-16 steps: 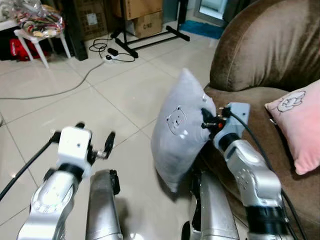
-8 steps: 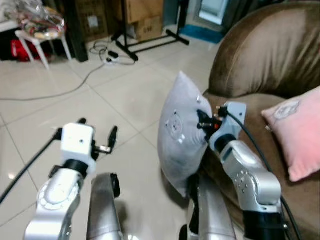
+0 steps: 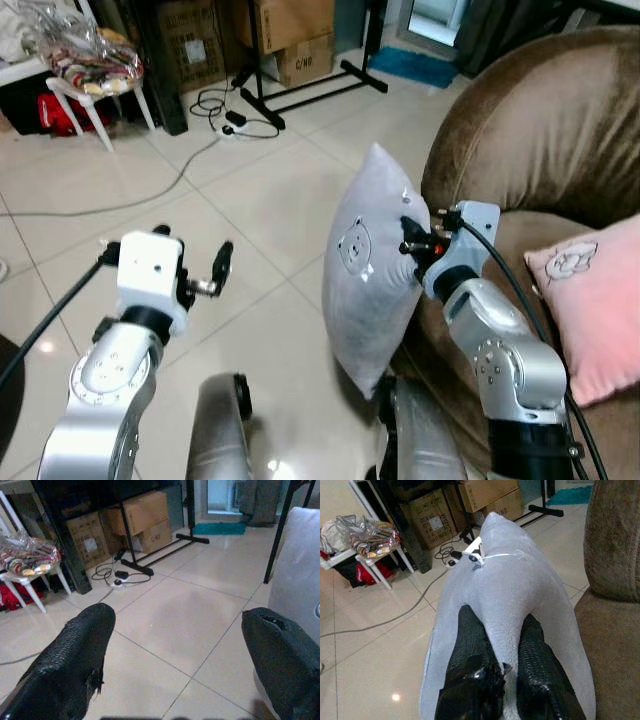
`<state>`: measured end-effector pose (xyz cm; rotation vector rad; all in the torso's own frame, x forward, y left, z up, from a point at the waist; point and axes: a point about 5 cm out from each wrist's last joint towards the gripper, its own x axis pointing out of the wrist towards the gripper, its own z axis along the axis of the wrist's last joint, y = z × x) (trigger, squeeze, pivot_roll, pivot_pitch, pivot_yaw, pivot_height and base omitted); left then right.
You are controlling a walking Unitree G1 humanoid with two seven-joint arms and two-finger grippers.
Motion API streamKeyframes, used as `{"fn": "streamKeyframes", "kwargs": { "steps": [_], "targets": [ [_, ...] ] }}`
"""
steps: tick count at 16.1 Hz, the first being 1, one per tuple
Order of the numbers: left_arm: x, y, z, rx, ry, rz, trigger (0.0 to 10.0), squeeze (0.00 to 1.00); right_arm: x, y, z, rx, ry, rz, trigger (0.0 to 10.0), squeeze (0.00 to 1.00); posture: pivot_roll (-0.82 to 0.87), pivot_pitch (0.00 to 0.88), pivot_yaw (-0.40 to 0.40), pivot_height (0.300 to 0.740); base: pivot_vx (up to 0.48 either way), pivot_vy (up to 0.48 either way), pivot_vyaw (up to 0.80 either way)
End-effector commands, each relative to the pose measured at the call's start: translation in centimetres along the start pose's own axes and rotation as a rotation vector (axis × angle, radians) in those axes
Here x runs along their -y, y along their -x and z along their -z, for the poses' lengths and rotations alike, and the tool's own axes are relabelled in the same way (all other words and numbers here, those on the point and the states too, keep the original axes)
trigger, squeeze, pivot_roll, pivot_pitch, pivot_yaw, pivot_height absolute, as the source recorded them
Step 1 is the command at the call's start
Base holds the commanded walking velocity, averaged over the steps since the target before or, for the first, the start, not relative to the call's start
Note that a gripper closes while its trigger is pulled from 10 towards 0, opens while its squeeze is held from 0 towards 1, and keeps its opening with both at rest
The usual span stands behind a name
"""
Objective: Move the pillow to the sofa from floor
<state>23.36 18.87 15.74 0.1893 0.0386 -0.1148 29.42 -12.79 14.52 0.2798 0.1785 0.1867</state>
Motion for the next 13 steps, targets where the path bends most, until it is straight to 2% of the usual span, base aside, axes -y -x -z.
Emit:
{"fn": "streamKeyframes", "kwargs": {
  "steps": [1, 5, 7, 8, 9, 11, 13],
  "targets": [
    [0.3, 0.0, 0.0, -0.004, 0.002, 0.018, 10.0, 0.00, -0.5, 0.2, -1.5, 0.067, -0.007, -0.012, 10.0, 0.00, 0.03, 0.000, -0.020, 0.595, 0.000, 0.000, 0.00],
    [0.7, -0.2, -0.4, 0.023, 0.011, 0.032, 10.0, 0.00, -0.9, 0.2, -1.4, 0.057, 0.000, -0.022, 10.0, 0.00, 0.01, 0.000, -0.016, 0.640, 0.000, 0.000, 0.00],
    [1.0, -0.7, 0.2, -0.011, -0.003, 0.046, 10.0, 0.00, -0.2, 0.5, -1.4, 0.068, 0.004, 0.008, 10.0, 0.00, -0.03, 0.000, 0.008, 0.660, 0.000, 0.000, 0.00],
    [1.1, -0.9, -0.5, 0.015, 0.003, 0.055, 10.0, 0.00, 0.2, 0.6, -1.8, 0.077, -0.004, 0.038, 10.0, 0.00, -0.03, 0.000, 0.004, 0.670, 0.000, 0.000, 0.00],
    [0.9, -0.9, -0.3, 0.013, -0.003, 0.035, 10.0, 0.00, 0.3, 0.8, -1.8, 0.078, -0.007, 0.042, 10.0, 0.00, -0.02, 0.000, 0.006, 0.680, 0.000, 0.000, 0.00],
    [0.9, -0.7, 0.7, -0.035, -0.054, 0.006, 10.0, 0.00, 0.4, 1.0, -1.4, 0.061, 0.001, 0.042, 10.0, 0.00, -0.03, 0.000, 0.012, 0.700, 0.000, 0.000, 0.00],
    [0.9, -0.6, 0.5, -0.020, -0.081, 0.014, 10.0, 0.00, 0.5, 1.0, -1.6, 0.068, -0.005, 0.048, 10.0, 0.00, 0.00, 0.000, -0.004, 0.720, 0.000, 0.000, 0.00]
  ]
}}
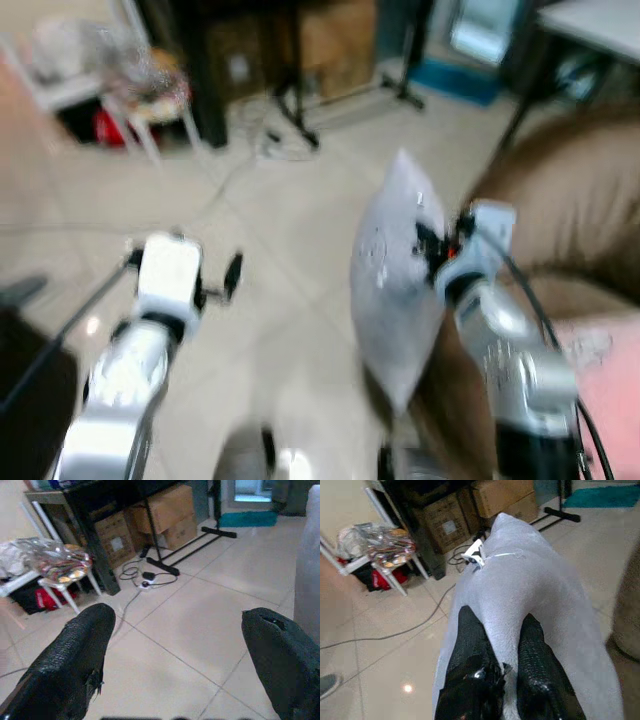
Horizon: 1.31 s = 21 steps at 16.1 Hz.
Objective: Move the pillow to the sofa from floor
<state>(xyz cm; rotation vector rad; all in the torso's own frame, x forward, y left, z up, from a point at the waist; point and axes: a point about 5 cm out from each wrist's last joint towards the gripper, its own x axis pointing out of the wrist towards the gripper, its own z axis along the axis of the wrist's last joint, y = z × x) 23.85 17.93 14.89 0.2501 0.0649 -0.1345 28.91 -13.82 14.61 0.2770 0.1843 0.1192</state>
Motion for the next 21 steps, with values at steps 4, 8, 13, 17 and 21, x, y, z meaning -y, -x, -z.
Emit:
{"fn": "streamKeyframes", "kwargs": {
  "steps": [4, 8, 13, 17, 21],
  "targets": [
    [-0.8, 0.3, -0.8, 0.034, -0.015, -0.031, 10.0, 0.00, -1.3, -0.5, -2.3, 0.078, 0.000, -0.067, 10.0, 0.00, 0.03, 0.000, -0.035, 0.740, 0.000, 0.000, 0.00],
    [0.3, -0.5, -1.0, 0.052, -0.002, 0.038, 10.0, 0.00, -0.4, 0.0, -1.5, 0.053, 0.054, -0.014, 10.0, 0.00, -0.04, 0.000, 0.020, 0.740, 0.000, 0.000, 0.00],
    [0.3, -0.2, -0.6, 0.038, 0.005, 0.027, 10.0, 0.00, 0.4, 0.6, -0.9, 0.047, 0.004, 0.038, 10.0, 0.00, -0.03, 0.000, 0.021, 0.740, 0.000, 0.000, -0.78],
    [-0.2, -0.6, -0.7, 0.045, -0.012, -0.002, 10.0, 0.00, -0.6, 0.3, -1.2, 0.050, 0.014, -0.011, 10.0, 0.00, -0.02, 0.000, 0.022, 0.740, 0.000, 0.000, -0.79],
    [-0.3, -0.3, -0.8, 0.061, 0.007, -0.015, 10.0, 0.00, -1.4, 0.2, -1.3, 0.050, 0.032, -0.081, 10.0, 0.00, -0.01, 0.000, 0.013, 0.740, 0.000, 0.000, -0.80]
  ]
}}
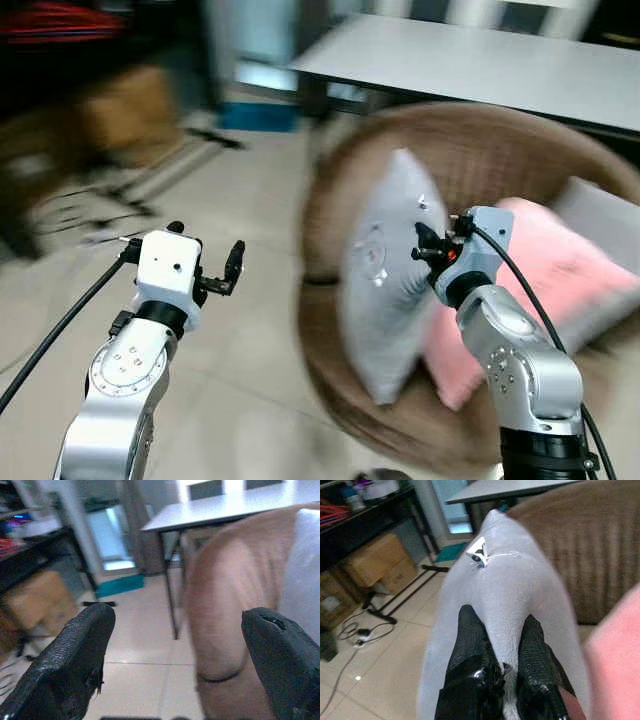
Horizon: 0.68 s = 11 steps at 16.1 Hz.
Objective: Move the pillow to the sofa from floor
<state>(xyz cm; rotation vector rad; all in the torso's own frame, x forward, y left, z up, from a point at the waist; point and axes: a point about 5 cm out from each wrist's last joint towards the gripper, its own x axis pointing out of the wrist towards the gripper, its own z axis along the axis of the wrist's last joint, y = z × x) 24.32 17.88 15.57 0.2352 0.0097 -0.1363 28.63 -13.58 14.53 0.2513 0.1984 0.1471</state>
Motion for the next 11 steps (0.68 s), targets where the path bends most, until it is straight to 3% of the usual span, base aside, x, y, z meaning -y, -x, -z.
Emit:
{"fn": "streamKeyframes", "kwargs": {
  "steps": [1, 3, 4, 6, 11],
  "targets": [
    [-0.1, 0.1, -0.1, 0.005, -0.004, -0.010, 10.0, 0.00, -1.1, 0.0, -1.5, 0.070, 0.006, -0.057, 10.0, 0.00, -0.01, 0.000, 0.013, 0.740, 0.000, 0.000, -0.80],
    [-0.1, 0.1, -0.1, 0.005, -0.004, -0.010, 10.0, 0.00, -1.1, 0.0, -1.5, 0.070, 0.006, -0.057, 10.0, 0.00, -0.01, 0.000, 0.013, 0.740, 0.000, 0.000, -0.80],
    [-0.2, 0.4, -0.3, 0.018, 0.007, -0.013, 10.0, 0.00, -2.7, -0.3, -1.6, 0.065, 0.033, -0.190, 10.0, 0.00, 0.02, 0.000, -0.011, 0.740, 0.240, 0.000, 0.00],
    [-0.4, 0.8, -0.5, 0.031, 0.017, -0.018, 10.0, 0.00, -4.2, -0.5, -1.9, 0.064, 0.062, -0.336, 10.0, 0.00, 0.03, 0.000, -0.018, 0.740, 0.261, 0.000, 0.00],
    [-0.5, 1.0, -0.4, 0.027, 0.008, -0.018, 10.0, 0.00, -4.0, -0.8, -1.9, 0.065, 0.033, -0.316, 10.0, 0.00, 0.03, 0.000, -0.021, 0.740, 0.265, 0.000, 0.00]
  ]
}}
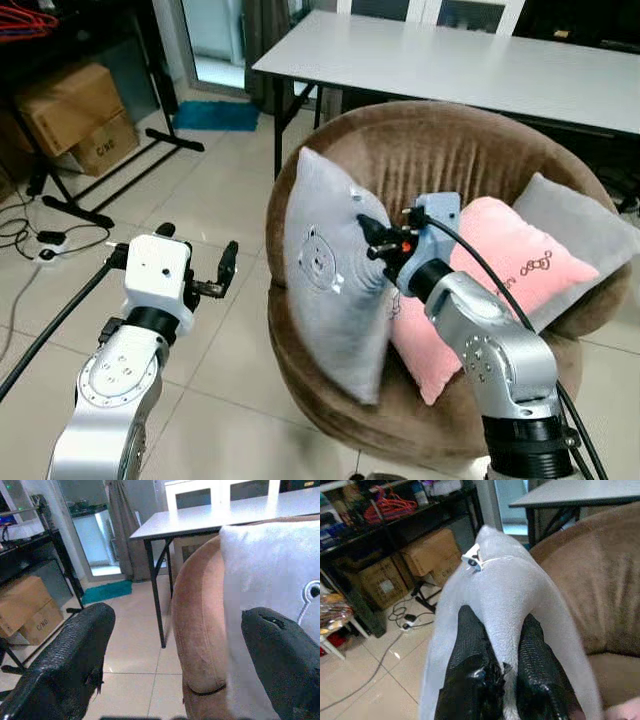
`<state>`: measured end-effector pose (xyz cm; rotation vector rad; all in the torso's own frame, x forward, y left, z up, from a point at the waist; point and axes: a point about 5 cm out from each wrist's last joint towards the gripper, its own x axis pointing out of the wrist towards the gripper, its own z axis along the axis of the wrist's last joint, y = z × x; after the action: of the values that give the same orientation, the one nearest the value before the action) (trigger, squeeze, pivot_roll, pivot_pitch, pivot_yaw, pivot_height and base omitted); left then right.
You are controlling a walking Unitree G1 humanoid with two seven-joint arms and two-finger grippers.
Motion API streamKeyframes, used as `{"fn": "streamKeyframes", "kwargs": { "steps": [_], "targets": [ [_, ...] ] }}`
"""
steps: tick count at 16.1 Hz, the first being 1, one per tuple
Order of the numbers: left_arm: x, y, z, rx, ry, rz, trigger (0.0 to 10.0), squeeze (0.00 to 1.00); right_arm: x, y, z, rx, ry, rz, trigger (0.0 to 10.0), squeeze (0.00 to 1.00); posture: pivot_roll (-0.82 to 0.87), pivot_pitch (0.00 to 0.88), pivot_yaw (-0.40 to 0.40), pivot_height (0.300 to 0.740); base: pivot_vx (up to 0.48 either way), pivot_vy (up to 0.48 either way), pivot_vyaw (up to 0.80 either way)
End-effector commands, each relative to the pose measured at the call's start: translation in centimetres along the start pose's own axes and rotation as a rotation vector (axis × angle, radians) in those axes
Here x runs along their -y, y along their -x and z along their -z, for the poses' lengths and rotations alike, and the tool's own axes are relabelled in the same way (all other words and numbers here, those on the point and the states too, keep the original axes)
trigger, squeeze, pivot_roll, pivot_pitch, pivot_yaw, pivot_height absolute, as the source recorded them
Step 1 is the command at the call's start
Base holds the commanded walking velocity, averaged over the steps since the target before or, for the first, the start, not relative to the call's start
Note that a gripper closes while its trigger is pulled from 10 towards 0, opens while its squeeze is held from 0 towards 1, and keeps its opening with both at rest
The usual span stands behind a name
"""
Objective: Move the pillow to the sofa from floor
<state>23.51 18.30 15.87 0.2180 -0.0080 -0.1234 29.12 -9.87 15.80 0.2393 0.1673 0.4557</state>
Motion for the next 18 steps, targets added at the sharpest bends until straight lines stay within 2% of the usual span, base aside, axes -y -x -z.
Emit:
{"fn": "streamKeyframes", "kwargs": {
  "steps": [1, 6, 9, 18],
  "targets": [
    [-0.11, 0.13, -0.27, 0.010, -0.010, -0.002, 10.0, 0.00, -0.09, 0.07, -1.33, 0.069, 0.011, -0.014, 10.0, 0.00, 0.03, 0.000, -0.017, 0.740, 0.266, 0.000, -0.78],
    [-0.08, 0.01, -0.37, 0.013, -0.012, 0.006, 10.0, 0.00, -0.15, 0.09, -1.18, 0.064, 0.010, -0.026, 10.0, 0.00, 0.03, 0.000, -0.011, 0.740, 0.254, 0.000, -0.80],
    [-0.07, -0.01, -0.41, 0.014, -0.016, 0.013, 10.0, 0.00, -0.30, 0.10, -1.11, 0.069, 0.006, -0.037, 10.0, 0.00, 0.03, 0.000, -0.011, 0.740, 0.000, 0.000, -0.75],
    [0.00, 0.49, -0.29, 0.002, -0.016, 0.030, 10.0, 0.00, -0.85, -0.22, -0.95, 0.061, 0.025, -0.081, 10.0, 0.00, 0.04, 0.000, -0.014, 0.740, 0.029, 0.000, 0.00]
  ]
}}
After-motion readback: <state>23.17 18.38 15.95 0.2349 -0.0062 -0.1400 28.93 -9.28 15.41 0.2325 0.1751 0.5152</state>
